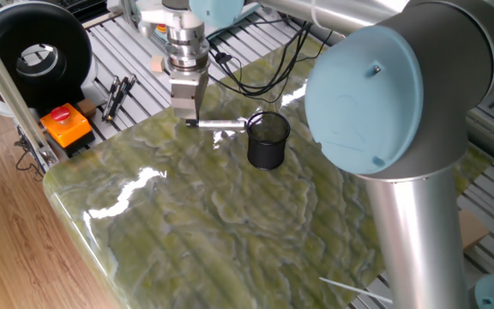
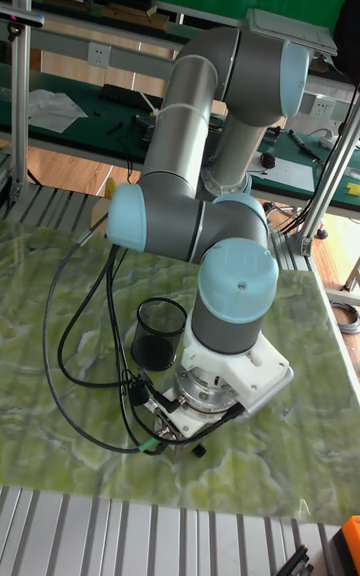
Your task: Put the pen into the pen holder
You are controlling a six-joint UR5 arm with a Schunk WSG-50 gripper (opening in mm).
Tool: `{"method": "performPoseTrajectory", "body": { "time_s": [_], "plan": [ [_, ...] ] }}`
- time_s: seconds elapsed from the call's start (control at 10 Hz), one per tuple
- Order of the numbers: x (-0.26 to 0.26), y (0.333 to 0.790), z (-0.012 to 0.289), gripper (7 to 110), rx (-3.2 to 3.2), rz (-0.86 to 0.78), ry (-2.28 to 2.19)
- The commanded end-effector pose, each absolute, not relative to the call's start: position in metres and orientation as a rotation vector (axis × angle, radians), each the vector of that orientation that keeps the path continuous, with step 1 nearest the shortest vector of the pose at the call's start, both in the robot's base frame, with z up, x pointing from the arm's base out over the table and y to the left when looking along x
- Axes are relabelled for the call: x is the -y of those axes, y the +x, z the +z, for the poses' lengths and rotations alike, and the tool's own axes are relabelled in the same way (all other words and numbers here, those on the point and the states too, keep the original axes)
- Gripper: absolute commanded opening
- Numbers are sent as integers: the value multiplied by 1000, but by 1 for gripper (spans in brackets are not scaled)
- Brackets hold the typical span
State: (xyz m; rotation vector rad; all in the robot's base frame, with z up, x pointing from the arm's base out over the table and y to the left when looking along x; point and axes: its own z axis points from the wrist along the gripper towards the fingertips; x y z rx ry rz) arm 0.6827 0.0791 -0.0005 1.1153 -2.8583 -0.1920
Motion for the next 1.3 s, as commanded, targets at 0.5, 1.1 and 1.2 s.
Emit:
{"method": "performPoseTrajectory", "body": {
  "time_s": [0.5, 1.1, 1.2],
  "plan": [
    [-92, 686, 5, 44, 2813, -306, 1314],
    [-92, 674, 3, 44, 2790, -285, 1283],
    [-92, 671, -3, 44, 2790, -274, 1280]
  ]
}}
